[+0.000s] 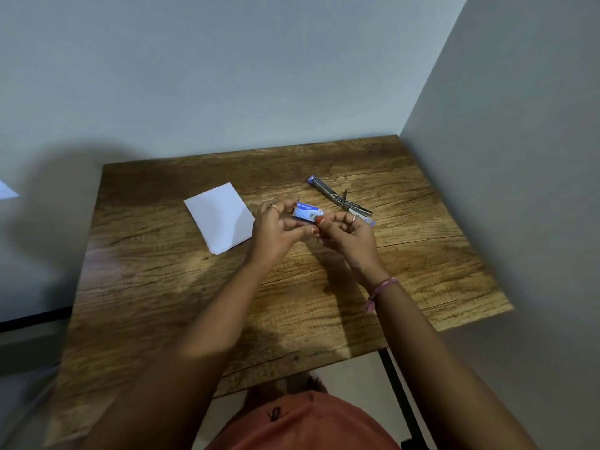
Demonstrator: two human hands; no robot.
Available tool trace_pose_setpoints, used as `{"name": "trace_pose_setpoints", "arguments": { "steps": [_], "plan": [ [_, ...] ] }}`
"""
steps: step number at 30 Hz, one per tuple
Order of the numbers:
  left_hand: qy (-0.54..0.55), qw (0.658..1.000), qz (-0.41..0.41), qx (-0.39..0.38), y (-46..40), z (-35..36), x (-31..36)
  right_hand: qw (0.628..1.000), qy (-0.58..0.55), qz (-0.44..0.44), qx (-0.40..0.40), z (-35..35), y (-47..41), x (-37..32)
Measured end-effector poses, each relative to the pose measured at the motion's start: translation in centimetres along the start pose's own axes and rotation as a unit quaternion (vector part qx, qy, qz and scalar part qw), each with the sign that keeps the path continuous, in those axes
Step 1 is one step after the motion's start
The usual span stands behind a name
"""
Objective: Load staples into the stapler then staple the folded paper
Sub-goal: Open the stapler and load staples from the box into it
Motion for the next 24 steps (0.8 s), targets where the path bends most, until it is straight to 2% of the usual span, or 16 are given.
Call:
{"name": "trace_pose_setpoints", "arguments": {
  "steps": [3,8,14,24],
  "plan": [
    [0.044,0.999,-0.010,0.007,0.6,-0.1,0.3,1.000,-0.007,0.010,0.010,-0.7,0.6,-0.6],
    [0.057,0.998,0.003,0.000,1.1,0.6,1.2,0.998,0.009,0.064,0.016,-1.2,1.4,-0.7],
    [0.057,0.998,-0.005,-0.016,1.9,1.6,1.1,0.987,0.008,0.153,-0.054,-1.3,2.1,-0.3],
    [0.064,0.998,-0.005,-0.009,2.2,2.3,1.5,0.981,0.000,0.185,-0.055,-2.0,2.5,-0.3]
  ]
}}
Point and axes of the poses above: each hand's wrist, its own y-axis away from the middle knuckle, its own z-axis out of the palm, x = y × z, the point moved 8 cm from there along -y, towards the middle knuckle, and after that the axes turned 15 degrees about z, right-handed, at the moved point
